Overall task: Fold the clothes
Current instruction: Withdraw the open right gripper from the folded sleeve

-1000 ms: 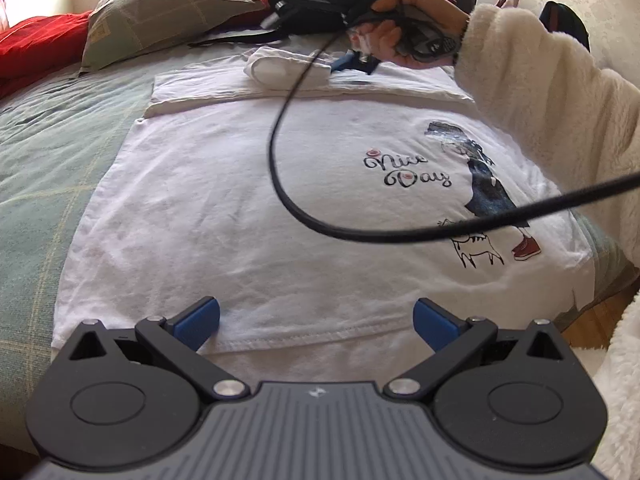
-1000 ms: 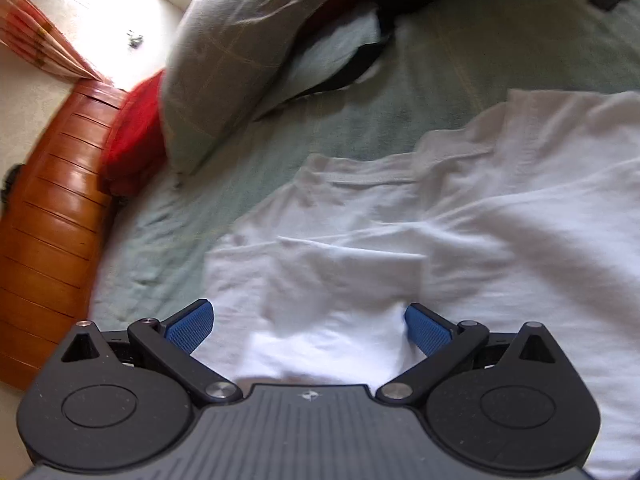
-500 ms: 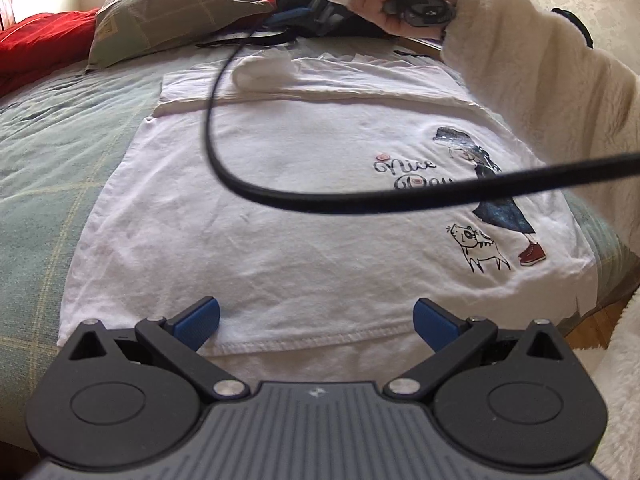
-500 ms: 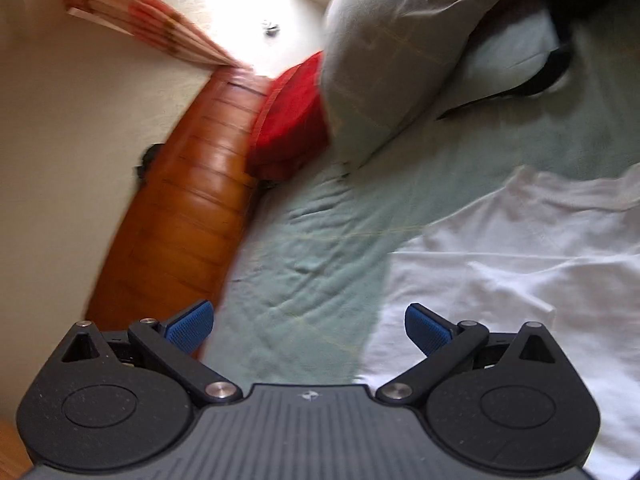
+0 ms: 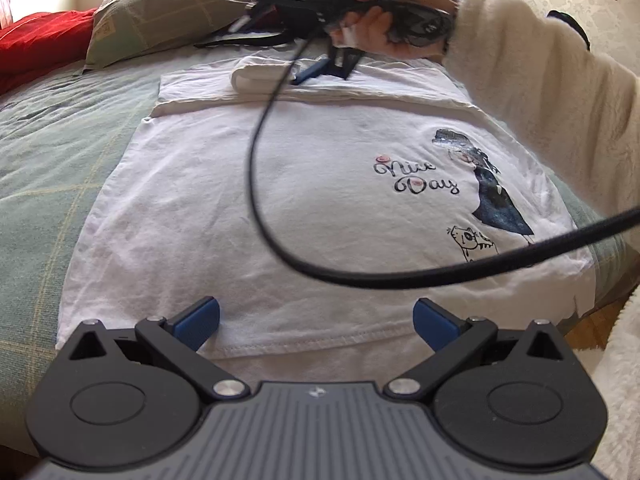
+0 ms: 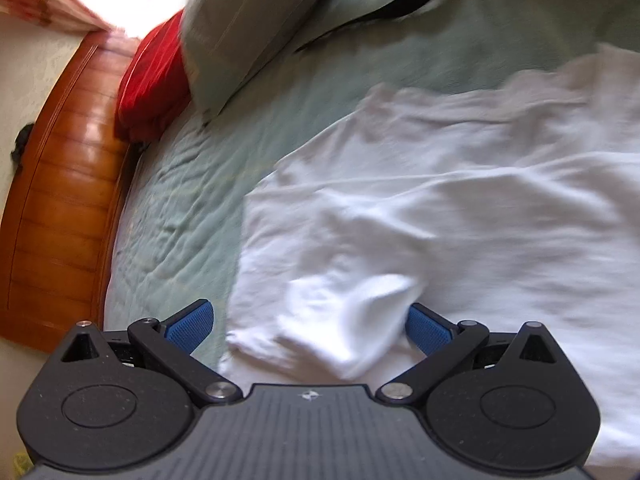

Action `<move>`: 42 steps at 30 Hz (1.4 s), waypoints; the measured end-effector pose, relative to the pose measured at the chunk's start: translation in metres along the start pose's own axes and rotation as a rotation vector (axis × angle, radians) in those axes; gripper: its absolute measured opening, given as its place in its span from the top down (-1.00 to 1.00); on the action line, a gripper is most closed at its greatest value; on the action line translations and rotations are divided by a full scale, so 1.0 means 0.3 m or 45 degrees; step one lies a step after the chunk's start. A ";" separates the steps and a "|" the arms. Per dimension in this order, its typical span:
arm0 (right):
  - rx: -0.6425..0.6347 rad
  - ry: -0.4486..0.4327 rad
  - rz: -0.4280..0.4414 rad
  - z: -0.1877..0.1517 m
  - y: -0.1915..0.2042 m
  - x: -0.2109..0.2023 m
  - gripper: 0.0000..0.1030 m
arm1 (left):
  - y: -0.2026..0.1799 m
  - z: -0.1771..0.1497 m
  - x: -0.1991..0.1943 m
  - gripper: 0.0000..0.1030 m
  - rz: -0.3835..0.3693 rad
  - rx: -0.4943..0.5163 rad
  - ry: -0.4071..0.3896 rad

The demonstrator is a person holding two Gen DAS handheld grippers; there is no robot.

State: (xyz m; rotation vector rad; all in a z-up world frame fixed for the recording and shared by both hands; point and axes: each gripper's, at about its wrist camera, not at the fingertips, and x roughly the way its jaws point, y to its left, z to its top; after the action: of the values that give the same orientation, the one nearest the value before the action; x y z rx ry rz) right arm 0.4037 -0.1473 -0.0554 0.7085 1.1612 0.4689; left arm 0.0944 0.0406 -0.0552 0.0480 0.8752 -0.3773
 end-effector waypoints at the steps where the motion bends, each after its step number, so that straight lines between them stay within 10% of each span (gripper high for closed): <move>1: -0.020 0.002 0.026 0.003 0.027 0.013 -1.00 | 0.002 0.000 0.000 -0.99 0.000 -0.003 -0.001; 7: -0.111 -0.063 0.316 0.034 0.154 0.021 -1.00 | 0.014 -0.001 -0.004 -0.99 0.010 -0.017 -0.004; 14: -0.179 -0.119 0.303 0.029 0.130 -0.074 -1.00 | 0.015 -0.001 -0.003 -0.99 0.021 -0.015 -0.005; 20: -0.331 -0.318 0.001 -0.042 0.017 -0.312 -1.00 | 0.014 0.000 -0.006 -0.99 0.037 -0.014 -0.011; 29: -0.434 -0.617 -0.753 -0.335 -0.327 -0.724 -1.00 | -0.022 0.082 -0.012 -0.99 0.110 0.100 -0.086; 42: -0.669 -0.618 -1.133 -0.504 -0.383 -0.528 -1.00 | -0.128 0.080 -0.026 -0.99 0.109 0.138 -0.100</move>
State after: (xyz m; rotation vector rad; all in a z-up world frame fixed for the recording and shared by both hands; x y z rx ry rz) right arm 0.2050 -0.2939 -0.0668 -0.1820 0.7339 -0.1606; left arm 0.0945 0.0024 -0.0295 0.1690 0.7723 -0.3438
